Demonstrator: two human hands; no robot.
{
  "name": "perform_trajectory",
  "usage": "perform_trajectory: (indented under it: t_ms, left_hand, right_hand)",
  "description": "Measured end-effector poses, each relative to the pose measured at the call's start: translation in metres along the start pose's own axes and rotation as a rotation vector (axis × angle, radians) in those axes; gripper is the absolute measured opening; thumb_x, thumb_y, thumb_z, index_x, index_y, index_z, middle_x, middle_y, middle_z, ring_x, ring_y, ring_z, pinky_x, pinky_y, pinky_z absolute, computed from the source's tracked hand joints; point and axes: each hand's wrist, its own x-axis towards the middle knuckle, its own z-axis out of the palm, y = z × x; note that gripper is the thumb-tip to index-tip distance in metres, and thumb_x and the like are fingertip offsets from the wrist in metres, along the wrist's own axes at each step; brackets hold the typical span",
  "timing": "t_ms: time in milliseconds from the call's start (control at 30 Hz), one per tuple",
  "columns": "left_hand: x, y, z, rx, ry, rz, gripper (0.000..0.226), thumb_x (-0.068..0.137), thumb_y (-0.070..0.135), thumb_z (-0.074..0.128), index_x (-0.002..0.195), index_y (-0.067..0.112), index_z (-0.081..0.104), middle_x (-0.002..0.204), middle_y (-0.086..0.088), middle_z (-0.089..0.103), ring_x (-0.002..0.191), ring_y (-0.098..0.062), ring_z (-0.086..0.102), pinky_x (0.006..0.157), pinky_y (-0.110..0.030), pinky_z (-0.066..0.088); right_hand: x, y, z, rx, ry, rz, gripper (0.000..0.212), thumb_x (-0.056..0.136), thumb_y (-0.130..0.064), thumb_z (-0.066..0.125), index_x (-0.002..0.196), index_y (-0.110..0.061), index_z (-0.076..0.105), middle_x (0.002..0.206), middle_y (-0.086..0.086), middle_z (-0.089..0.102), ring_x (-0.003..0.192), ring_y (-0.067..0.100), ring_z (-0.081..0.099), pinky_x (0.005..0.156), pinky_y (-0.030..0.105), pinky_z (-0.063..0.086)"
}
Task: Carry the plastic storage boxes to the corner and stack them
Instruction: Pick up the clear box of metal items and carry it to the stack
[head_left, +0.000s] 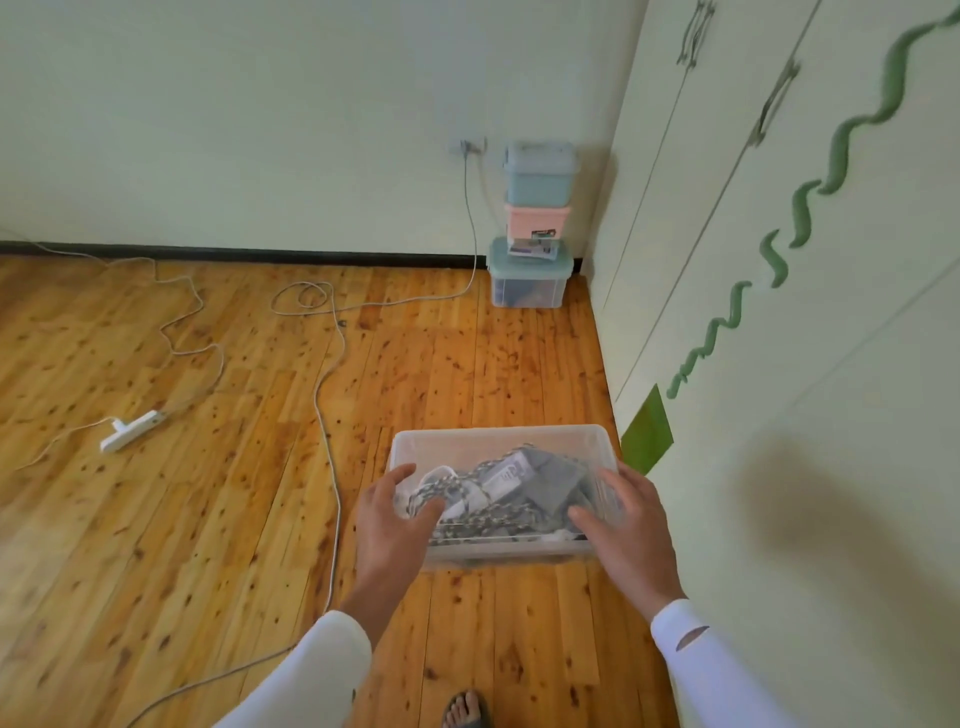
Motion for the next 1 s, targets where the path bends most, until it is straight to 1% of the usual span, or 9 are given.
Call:
perform_trajectory:
  t_ms: [100,167,367,500,667,733,800,900,1000]
  left_hand:
    - [0.033,0.011,-0.003,-0.004,-0.009,0.008,0.051,0.084,0.033,0.071,0.13,0.037,0.05,0.128,0.004,0.037,0.118,-0.016,0.041,0.099,-0.043,0.046]
    - [0.047,0.016,-0.003,-0.012,-0.007,0.007,0.051,0.083,0.032,0.072,0.129,0.038,0.05,0.128,0.004,0.037,0.115,-0.015,0.042,0.096,-0.041,0.047]
    - [0.115,0.034,0.011,0.013,-0.004,-0.011,0.051,0.083,0.033,0.072,0.129,0.04,0.05,0.131,0.002,0.038,0.119,-0.018,0.043,0.098,-0.048,0.048]
    - [0.16,0.053,0.031,0.032,0.005,-0.015,0.051,0.084,0.033,0.071,0.129,0.04,0.05,0.129,0.004,0.037,0.115,-0.015,0.041,0.096,-0.042,0.047]
    - [0.214,0.081,0.069,0.05,0.03,-0.024,0.052,0.083,0.034,0.072,0.13,0.039,0.05,0.124,0.009,0.034,0.112,-0.012,0.04,0.088,-0.034,0.043]
    - [0.236,0.093,0.085,0.05,0.038,-0.029,0.052,0.083,0.033,0.073,0.131,0.037,0.051,0.126,0.008,0.036,0.112,-0.012,0.04,0.087,-0.033,0.042]
    - [0.252,0.103,0.096,0.033,0.034,-0.04,0.051,0.084,0.032,0.073,0.13,0.037,0.052,0.126,0.007,0.036,0.113,-0.013,0.04,0.086,-0.033,0.043]
    - [0.286,0.121,0.115,0.03,0.037,-0.03,0.05,0.084,0.032,0.073,0.129,0.038,0.051,0.126,0.006,0.037,0.113,-0.013,0.041,0.081,-0.031,0.043]
    - [0.314,0.137,0.126,0.029,0.038,-0.031,0.051,0.083,0.031,0.074,0.128,0.038,0.051,0.126,0.003,0.039,0.114,-0.015,0.043,0.081,-0.032,0.045]
  right_hand:
    - [0.029,-0.012,0.011,-0.005,0.003,-0.001,0.052,0.083,-0.044,0.07,0.13,-0.033,0.051,0.14,-0.01,0.044,0.123,0.013,0.045,0.089,0.031,0.049]
    - [0.041,-0.018,0.015,-0.01,0.011,-0.018,0.053,0.082,-0.044,0.07,0.13,-0.032,0.051,0.14,-0.009,0.044,0.122,0.012,0.045,0.087,0.029,0.05]
    - [0.11,-0.028,0.031,0.01,0.009,0.01,0.055,0.083,-0.04,0.071,0.133,-0.027,0.051,0.142,-0.005,0.044,0.126,0.016,0.044,0.093,0.041,0.053]
    - [0.162,-0.026,0.038,0.023,0.011,0.014,0.056,0.083,-0.04,0.071,0.134,-0.026,0.051,0.142,-0.004,0.044,0.127,0.017,0.044,0.093,0.038,0.052]
    - [0.235,-0.021,0.034,0.036,0.009,0.032,0.056,0.083,-0.038,0.072,0.133,-0.026,0.051,0.141,-0.004,0.044,0.125,0.016,0.044,0.093,0.036,0.052]
    - [0.266,-0.02,0.029,0.038,-0.004,0.029,0.056,0.082,-0.037,0.073,0.133,-0.025,0.052,0.141,-0.004,0.044,0.126,0.016,0.044,0.095,0.035,0.05]
    - [0.289,-0.02,0.025,0.033,-0.003,0.025,0.056,0.082,-0.036,0.073,0.133,-0.024,0.052,0.141,-0.003,0.044,0.126,0.016,0.045,0.097,0.038,0.05]
    - [0.333,-0.021,0.02,0.024,-0.006,0.013,0.056,0.082,-0.037,0.072,0.133,-0.023,0.053,0.141,-0.004,0.045,0.124,0.016,0.046,0.096,0.04,0.051]
    - [0.367,-0.025,0.018,0.024,-0.012,0.026,0.057,0.082,-0.039,0.072,0.133,-0.025,0.052,0.141,-0.005,0.044,0.125,0.016,0.046,0.096,0.041,0.052]
